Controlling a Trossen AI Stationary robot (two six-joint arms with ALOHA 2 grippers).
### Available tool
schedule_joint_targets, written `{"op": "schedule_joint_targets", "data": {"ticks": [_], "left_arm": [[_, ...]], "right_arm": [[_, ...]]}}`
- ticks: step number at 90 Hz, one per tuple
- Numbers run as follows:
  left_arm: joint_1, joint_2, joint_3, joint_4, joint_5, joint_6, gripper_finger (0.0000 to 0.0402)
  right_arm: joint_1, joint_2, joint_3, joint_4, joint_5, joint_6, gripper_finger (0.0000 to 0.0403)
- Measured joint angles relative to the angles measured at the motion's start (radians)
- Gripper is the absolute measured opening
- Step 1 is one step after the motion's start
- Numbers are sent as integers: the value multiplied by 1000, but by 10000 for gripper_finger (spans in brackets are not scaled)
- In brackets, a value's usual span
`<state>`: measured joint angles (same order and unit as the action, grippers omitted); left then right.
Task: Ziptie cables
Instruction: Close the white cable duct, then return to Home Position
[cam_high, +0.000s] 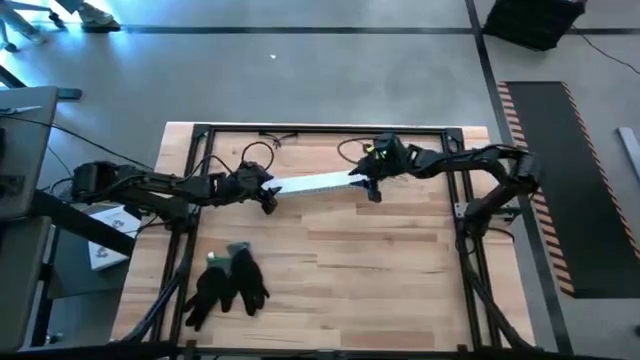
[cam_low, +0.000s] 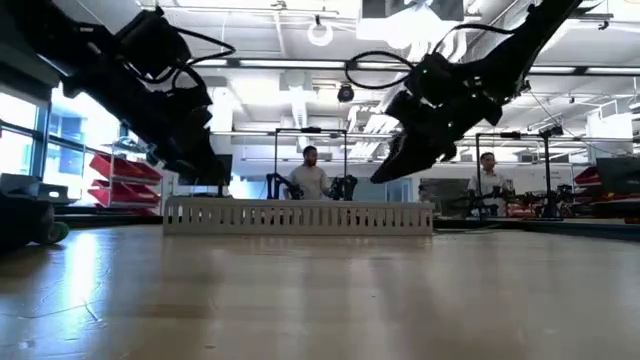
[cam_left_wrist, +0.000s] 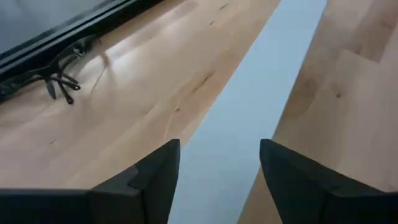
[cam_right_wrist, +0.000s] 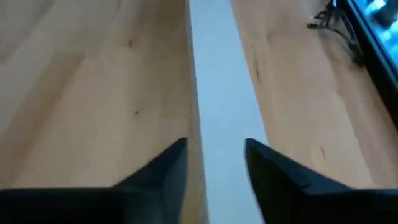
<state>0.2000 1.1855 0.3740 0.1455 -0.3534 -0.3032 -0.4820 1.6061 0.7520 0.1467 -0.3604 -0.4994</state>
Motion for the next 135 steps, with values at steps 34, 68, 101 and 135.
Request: {"op": "schedule_joint_targets", "data": {"ticks": [34,68,101,135], "left_arm": [[-1,102,-1,161,11,31,204],[-39,48,37,208,83,27,204],[29,-447,21,-140,230,97,184],[1,-835,16,-381,210,185,168]], "right_arm": [[14,100,16,-89,42,32,323],[88,-55,15,-164,185,200,319],[-43,-614,-307,-151,2,365,318],[-32,-1062,-621,81,18,630,318]]}}
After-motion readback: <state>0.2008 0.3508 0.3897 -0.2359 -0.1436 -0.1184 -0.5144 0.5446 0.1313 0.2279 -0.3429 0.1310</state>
